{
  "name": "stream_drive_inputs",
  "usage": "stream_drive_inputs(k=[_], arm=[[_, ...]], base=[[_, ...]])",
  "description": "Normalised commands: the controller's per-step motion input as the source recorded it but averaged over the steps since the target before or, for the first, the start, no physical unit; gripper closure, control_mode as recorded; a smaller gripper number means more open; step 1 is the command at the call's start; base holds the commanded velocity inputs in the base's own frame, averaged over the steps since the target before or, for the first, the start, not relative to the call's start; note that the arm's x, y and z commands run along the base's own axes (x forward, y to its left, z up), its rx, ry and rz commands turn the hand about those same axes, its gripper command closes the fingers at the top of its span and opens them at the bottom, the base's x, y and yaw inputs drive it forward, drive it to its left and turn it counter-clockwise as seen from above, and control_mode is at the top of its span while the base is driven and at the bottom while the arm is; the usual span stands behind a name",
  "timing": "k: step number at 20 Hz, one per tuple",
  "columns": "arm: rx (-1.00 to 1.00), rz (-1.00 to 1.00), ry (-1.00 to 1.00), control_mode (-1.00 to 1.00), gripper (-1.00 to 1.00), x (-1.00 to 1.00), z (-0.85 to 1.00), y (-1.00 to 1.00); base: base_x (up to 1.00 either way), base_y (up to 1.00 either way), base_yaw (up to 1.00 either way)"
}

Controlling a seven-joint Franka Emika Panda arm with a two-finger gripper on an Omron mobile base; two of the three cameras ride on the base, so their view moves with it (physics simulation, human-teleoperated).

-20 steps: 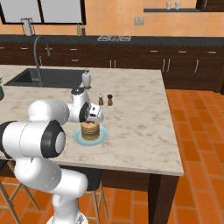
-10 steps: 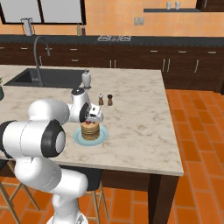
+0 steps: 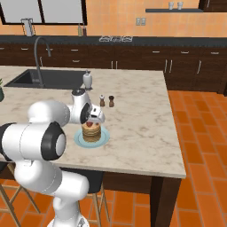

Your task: Take the strawberry from the fridge and place it on top of the pancake, located on the dining counter.

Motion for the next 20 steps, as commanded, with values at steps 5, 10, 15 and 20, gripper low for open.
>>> stream_drive_inputs(k=[5,10,15,20], arm=[[-0.1,0.0,-0.11,-1.0,-1.0,-0.18,0.84,0.25],[-0.06,0.02,-0.09,-1.0,-1.0,-0.88,0.64,0.86],[-0.06,0.02,-0.06,-1.0,-1.0,-1.0,0.09,0.99],[-0.18,0.0,-0.01,-1.0,-1.0,-1.0,-0.07,1.0]], base=[[0.0,0.0,0.0],[0.0,0.0,0.0],[0.0,0.0,0.0],[0.0,0.0,0.0]])
